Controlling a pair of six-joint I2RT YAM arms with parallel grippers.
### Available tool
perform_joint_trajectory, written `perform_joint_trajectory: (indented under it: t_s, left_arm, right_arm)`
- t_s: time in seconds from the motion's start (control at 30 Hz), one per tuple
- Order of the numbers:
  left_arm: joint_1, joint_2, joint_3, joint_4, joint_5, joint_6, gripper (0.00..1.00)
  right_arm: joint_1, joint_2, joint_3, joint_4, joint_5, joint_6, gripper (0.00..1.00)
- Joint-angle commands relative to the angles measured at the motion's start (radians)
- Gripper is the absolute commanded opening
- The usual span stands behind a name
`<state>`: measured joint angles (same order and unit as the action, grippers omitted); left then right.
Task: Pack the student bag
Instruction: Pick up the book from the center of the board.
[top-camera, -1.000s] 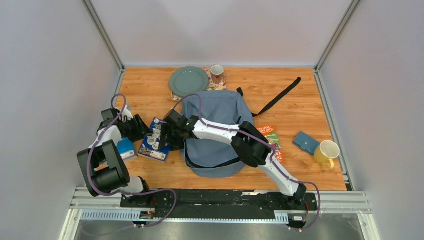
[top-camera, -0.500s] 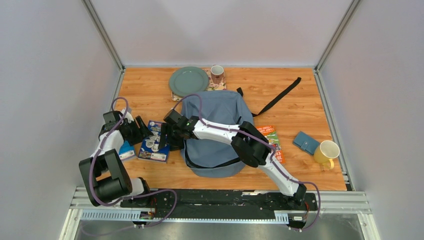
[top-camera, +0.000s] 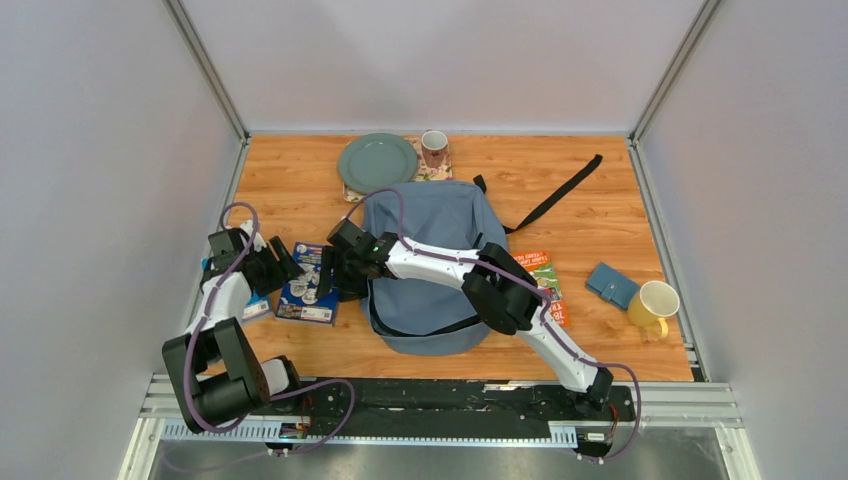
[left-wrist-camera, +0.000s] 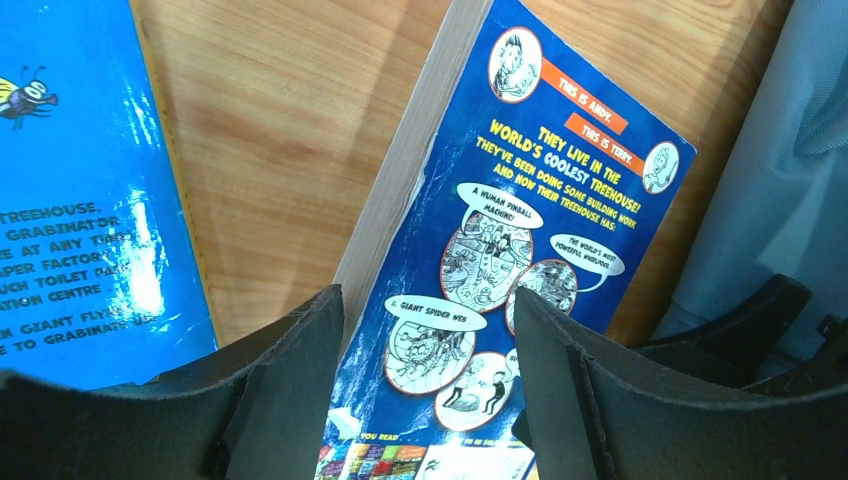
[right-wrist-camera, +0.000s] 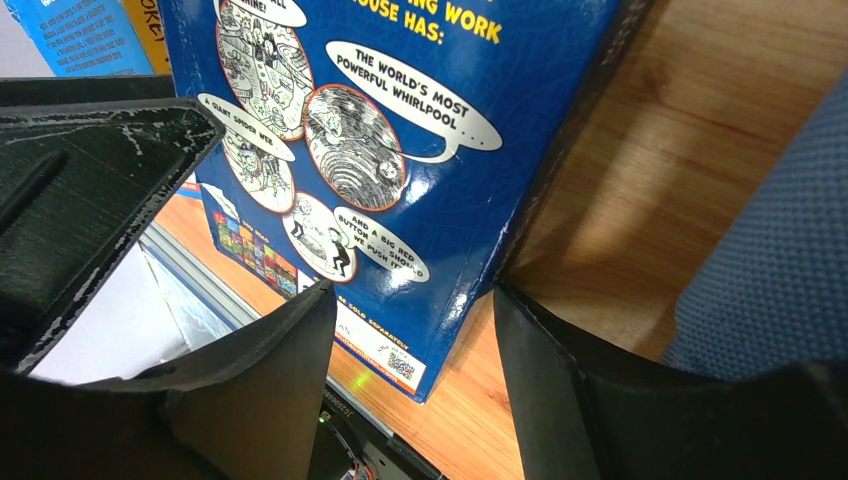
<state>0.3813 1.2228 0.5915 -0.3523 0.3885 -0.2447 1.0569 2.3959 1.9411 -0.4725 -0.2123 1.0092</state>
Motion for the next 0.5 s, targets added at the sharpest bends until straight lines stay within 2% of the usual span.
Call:
perform_joint_trajectory:
  t_s: [0.0,0.17,0.47]
  left_arm:
    - [-0.005,-0.049,-0.021,0.059,-0.043,-0.030,0.72]
    - [-0.009,-0.029,-0.016,0.041,-0.092,-0.030,0.72]
    - [-0.019,0.078,0.007,0.007,-0.020,-0.031,0.72]
  right_arm:
    - [0.003,0.017,-0.013,0.028,0.004,-0.003,0.65]
    - [0.002,0.022,-0.010,0.028,-0.002,-0.004,0.65]
    - [0.002,0.029,-0.007,0.032,-0.016,-0.006,0.65]
